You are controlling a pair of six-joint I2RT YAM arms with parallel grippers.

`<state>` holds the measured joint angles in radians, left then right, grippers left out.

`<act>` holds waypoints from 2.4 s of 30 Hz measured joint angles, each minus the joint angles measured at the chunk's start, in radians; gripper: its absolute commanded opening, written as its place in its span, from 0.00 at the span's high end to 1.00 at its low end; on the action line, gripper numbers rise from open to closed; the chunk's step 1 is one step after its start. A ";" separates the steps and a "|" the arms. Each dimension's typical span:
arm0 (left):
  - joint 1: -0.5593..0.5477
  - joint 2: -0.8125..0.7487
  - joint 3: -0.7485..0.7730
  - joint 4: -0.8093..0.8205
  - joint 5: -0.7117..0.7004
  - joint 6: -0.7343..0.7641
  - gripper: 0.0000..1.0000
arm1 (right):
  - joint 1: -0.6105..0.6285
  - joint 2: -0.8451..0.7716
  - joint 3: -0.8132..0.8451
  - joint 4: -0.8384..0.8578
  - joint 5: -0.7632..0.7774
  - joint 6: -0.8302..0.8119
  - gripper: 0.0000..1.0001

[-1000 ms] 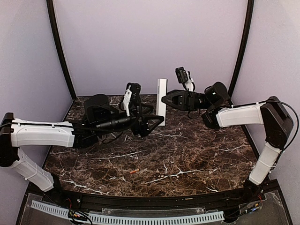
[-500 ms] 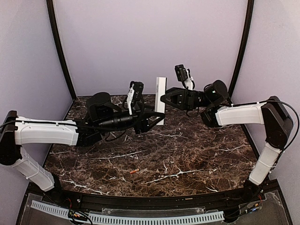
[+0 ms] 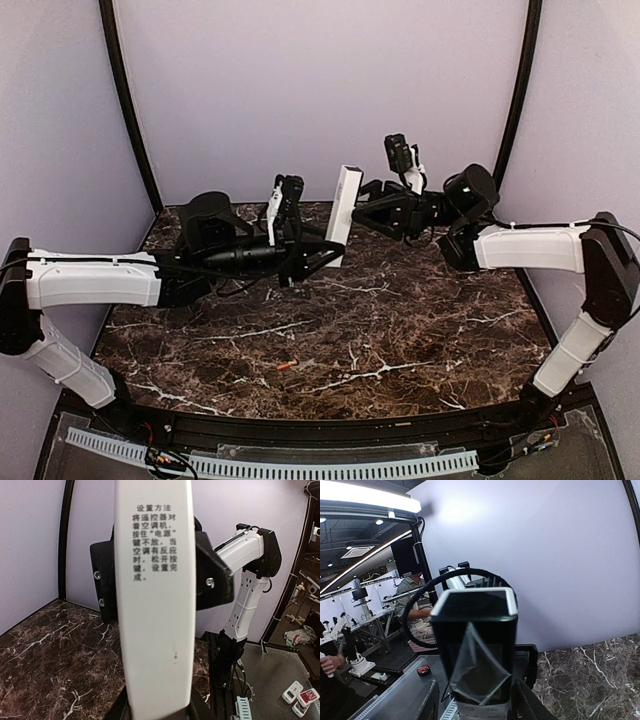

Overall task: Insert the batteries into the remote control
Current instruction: Pass from the right arm to the left, then pass from the left arm to the right

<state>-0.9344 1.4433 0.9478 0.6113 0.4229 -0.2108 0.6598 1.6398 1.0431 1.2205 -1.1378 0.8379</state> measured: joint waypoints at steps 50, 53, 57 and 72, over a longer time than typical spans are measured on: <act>-0.013 0.068 0.426 -1.289 0.109 0.835 0.99 | 0.323 -0.416 0.038 -1.641 0.668 -1.181 0.56; -0.013 0.068 0.426 -1.294 0.099 0.836 0.99 | 0.325 -0.410 0.038 -1.641 0.668 -1.181 0.62; -0.013 0.068 0.428 -1.294 0.088 0.835 0.99 | 0.330 -0.409 0.038 -1.641 0.669 -1.183 0.73; -0.014 0.058 0.413 -1.239 0.004 0.803 0.18 | 0.330 -0.450 -0.029 -1.569 0.722 -1.166 1.00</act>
<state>-0.9489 1.5013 1.3605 -0.6281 0.4267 0.5926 0.9897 1.1900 1.0138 -0.3489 -0.4156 -0.3279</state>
